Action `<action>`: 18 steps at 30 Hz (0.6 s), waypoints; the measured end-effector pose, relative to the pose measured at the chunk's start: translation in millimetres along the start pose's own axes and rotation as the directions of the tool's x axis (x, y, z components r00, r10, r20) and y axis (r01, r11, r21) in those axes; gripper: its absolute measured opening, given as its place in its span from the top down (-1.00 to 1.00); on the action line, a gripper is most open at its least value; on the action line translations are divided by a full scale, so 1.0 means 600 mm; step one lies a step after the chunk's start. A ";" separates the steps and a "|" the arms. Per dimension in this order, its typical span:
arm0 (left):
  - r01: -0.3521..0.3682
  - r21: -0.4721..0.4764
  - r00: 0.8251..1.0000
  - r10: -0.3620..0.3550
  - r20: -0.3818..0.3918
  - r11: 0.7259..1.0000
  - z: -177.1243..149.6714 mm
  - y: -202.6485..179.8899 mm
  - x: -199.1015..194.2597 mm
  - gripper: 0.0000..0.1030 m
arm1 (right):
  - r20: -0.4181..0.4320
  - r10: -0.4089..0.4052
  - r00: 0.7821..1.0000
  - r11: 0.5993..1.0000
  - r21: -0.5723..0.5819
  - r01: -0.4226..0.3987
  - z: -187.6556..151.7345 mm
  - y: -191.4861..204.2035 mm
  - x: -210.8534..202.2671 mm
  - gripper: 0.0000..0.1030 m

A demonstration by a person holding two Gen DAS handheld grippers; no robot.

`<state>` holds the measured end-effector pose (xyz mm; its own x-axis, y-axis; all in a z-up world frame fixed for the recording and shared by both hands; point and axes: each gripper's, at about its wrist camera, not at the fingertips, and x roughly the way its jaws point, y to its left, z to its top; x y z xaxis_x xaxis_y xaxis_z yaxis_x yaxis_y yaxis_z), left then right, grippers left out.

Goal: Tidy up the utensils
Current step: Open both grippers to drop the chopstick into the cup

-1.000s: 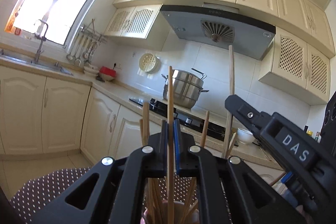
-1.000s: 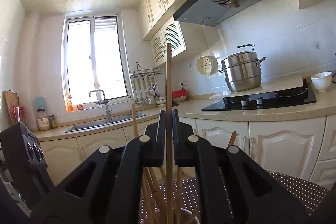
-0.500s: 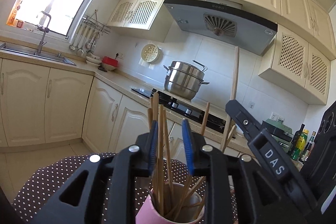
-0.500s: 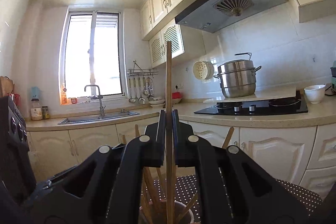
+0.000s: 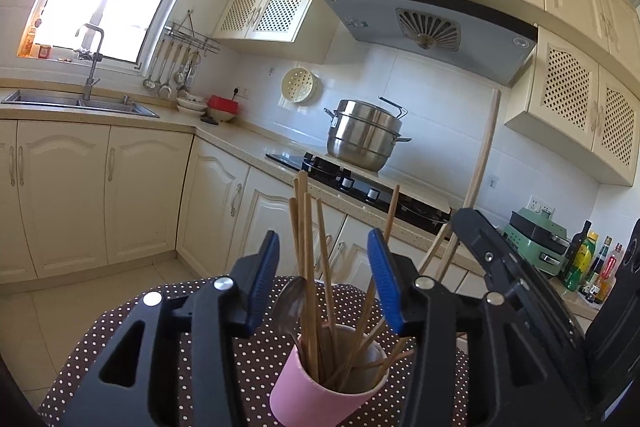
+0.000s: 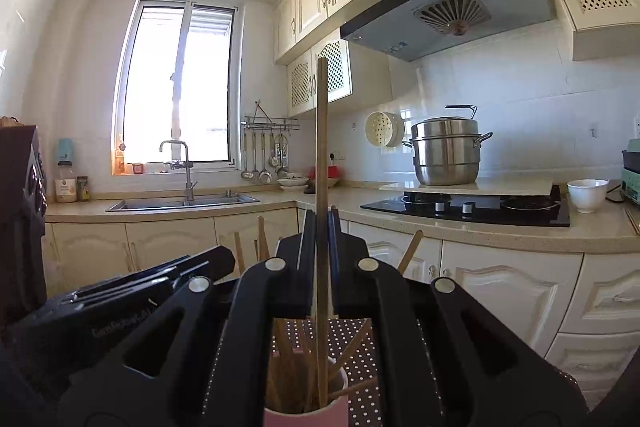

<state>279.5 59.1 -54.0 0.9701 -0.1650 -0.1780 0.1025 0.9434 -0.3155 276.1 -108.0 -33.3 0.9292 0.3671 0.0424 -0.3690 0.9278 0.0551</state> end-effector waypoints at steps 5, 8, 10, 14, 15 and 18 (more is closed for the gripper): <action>-0.024 0.018 0.999 0.025 -0.029 1.000 -0.003 -0.006 -0.016 0.03 | -0.038 -0.015 0.999 1.000 0.004 0.016 -0.006 0.005 -0.015 0.87; -0.030 0.035 0.999 0.031 -0.035 0.999 -0.004 -0.013 -0.027 -0.05 | -0.070 -0.020 0.997 1.000 0.009 0.020 -0.011 0.006 -0.019 0.87; -0.039 0.046 0.998 0.041 -0.041 0.998 -0.005 -0.018 -0.033 -0.13 | -0.088 -0.021 0.996 1.000 0.017 0.022 -0.015 0.006 -0.022 0.86; -0.050 0.054 0.997 0.054 -0.063 0.997 -0.007 -0.023 -0.040 -0.21 | -0.130 -0.031 0.991 0.999 0.021 0.034 -0.023 0.011 -0.027 0.85; -0.055 0.059 0.996 0.059 -0.072 0.997 -0.008 -0.025 -0.040 -0.22 | -0.145 -0.032 0.989 0.999 0.022 0.036 -0.025 0.012 -0.027 0.84; -0.070 0.060 0.994 0.074 -0.080 0.996 -0.011 -0.026 -0.050 -0.23 | -0.166 -0.046 0.985 0.998 0.026 0.051 -0.028 0.013 -0.030 0.62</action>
<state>247.2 47.6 -50.3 0.9543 -0.1167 -0.2750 0.0477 0.9682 -0.2454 257.0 -106.1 -50.1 0.9354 0.3303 -0.1265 -0.3218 0.9431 0.0833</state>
